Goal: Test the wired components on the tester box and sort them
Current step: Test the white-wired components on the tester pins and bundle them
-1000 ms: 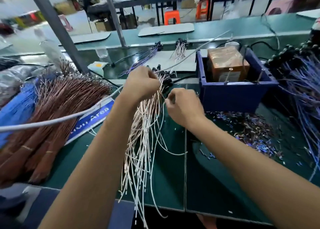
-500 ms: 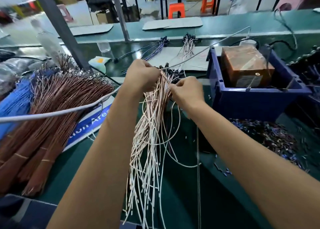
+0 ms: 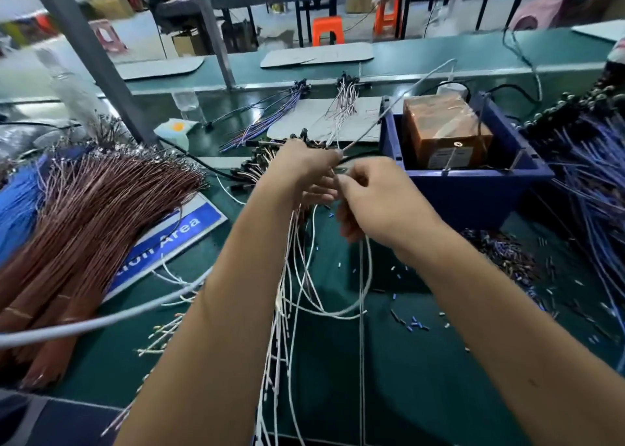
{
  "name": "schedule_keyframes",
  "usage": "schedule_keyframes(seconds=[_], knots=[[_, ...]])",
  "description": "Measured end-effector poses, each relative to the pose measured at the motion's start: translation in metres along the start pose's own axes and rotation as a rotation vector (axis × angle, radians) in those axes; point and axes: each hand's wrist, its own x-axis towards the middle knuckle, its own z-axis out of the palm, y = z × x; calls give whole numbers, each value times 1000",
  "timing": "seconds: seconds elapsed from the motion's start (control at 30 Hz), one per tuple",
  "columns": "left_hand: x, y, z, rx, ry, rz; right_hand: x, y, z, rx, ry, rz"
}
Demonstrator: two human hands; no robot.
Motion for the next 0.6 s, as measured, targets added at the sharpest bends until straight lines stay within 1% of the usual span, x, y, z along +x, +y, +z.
schedule_keyframes(seconds=[0.03, 0.1, 0.17, 0.23, 0.3, 0.37, 0.43, 0.47, 0.5, 0.53, 0.6], knots=[[-4, 0, 5, -33, -32, -2, -8, 2, -9, 25, -38, 10], [-11, 1, 12, -176, -151, -38, -23, 7, -31, -26, -127, 6], [-17, 0, 16, -467, -304, -109, -34, 12, -54, -121, -233, -21], [-25, -2, 22, -799, -440, -152, -41, 19, -77, -145, -296, -28], [-33, -3, 32, -1016, -505, -116, -47, 27, -100, -115, -302, -33], [-39, -1, 39, -1090, -489, 31, -52, 34, -122, -82, -266, -71], [-45, 3, 46, -1032, -421, 249, -54, 40, -144, -83, -170, -146], [-48, 4, 51, -941, -364, 371, -54, 44, -152, -107, -105, -194], [-52, 4, 58, -793, -285, 501, -53, 47, -159, -156, -38, -249], [-56, 4, 68, -597, -195, 633, -51, 51, -164, -222, 23, -302], [-62, 0, 93, -210, -69, 887, -48, 58, -170, -326, 93, -383]])
